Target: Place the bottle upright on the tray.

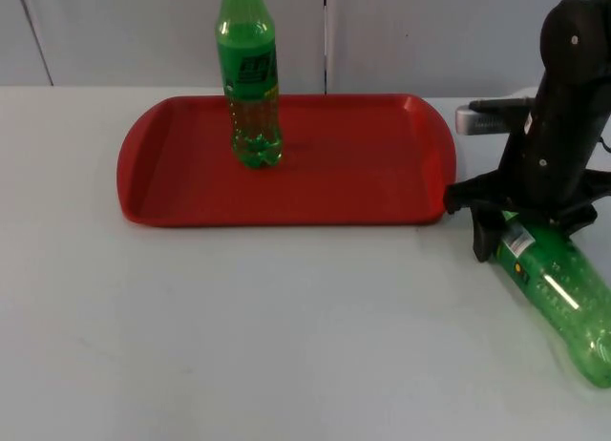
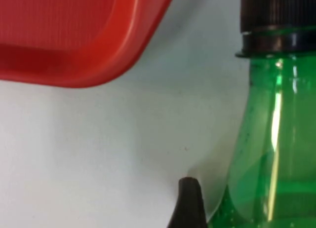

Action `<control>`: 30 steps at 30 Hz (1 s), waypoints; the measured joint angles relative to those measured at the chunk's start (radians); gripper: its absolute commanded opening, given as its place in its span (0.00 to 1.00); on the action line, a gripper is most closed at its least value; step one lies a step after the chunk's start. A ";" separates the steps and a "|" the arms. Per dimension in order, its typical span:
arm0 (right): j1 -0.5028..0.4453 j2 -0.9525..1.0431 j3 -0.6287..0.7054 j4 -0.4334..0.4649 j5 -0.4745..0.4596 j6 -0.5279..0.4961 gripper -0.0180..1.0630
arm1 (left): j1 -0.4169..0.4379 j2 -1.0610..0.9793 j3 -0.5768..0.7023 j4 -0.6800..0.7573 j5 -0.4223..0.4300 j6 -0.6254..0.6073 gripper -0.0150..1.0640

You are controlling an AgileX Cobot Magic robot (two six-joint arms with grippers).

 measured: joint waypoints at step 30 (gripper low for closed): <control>0.004 0.019 -0.055 0.005 0.045 0.000 0.05 | 0.000 0.000 0.000 0.000 0.000 0.000 0.99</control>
